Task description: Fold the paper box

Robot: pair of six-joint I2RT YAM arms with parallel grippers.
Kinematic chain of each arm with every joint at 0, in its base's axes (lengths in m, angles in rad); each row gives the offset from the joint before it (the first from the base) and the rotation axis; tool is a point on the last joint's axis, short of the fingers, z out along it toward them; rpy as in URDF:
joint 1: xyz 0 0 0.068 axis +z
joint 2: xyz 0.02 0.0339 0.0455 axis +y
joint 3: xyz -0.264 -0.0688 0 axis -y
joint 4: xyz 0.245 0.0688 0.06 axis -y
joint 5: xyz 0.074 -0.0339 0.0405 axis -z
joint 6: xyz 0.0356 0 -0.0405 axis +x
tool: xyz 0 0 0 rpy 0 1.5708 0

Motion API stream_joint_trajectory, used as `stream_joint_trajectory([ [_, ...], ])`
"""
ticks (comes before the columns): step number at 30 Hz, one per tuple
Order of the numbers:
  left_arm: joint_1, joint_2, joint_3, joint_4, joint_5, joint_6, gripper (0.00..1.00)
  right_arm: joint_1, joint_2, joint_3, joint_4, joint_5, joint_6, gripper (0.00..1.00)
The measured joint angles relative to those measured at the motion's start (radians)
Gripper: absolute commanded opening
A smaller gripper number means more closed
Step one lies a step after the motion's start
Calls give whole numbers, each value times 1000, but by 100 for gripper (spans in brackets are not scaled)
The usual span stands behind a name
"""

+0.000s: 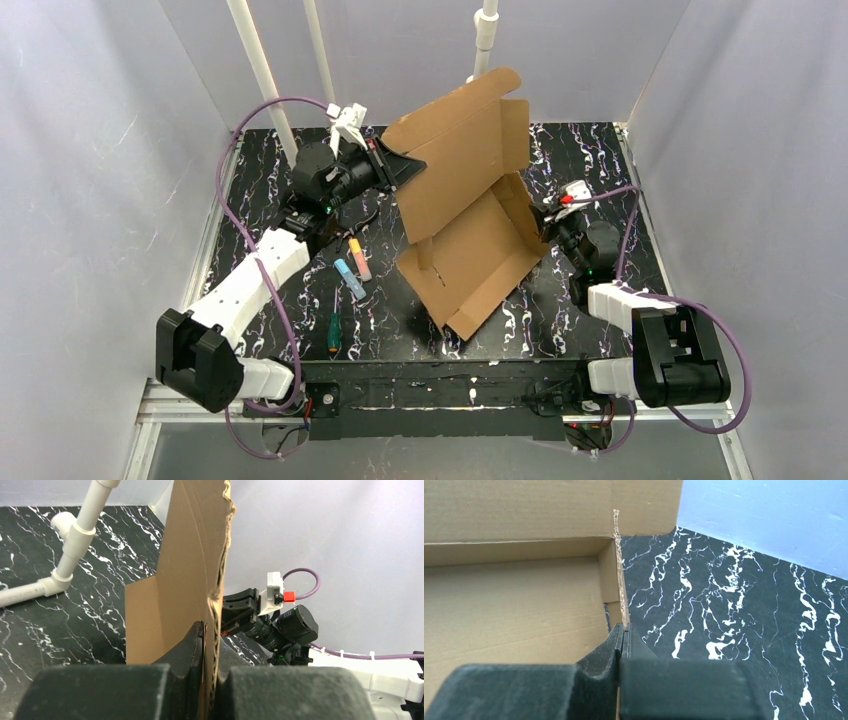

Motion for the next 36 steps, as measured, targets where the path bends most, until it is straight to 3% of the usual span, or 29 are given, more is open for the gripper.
stream_joint_trajectory([
  [10, 63, 107, 188, -40, 138, 51, 0, 22, 58, 18, 98, 34, 92, 1],
  [17, 71, 203, 356, -70, 240, 122, 0, 84, 190, 69, 283, 141, 83, 1],
  [24, 72, 202, 319, -76, 314, 194, 0, 113, 305, 40, 443, 208, 74, 1],
  [36, 71, 99, 125, -49, 350, 251, 0, 112, 317, -58, 504, 223, 30, 1],
])
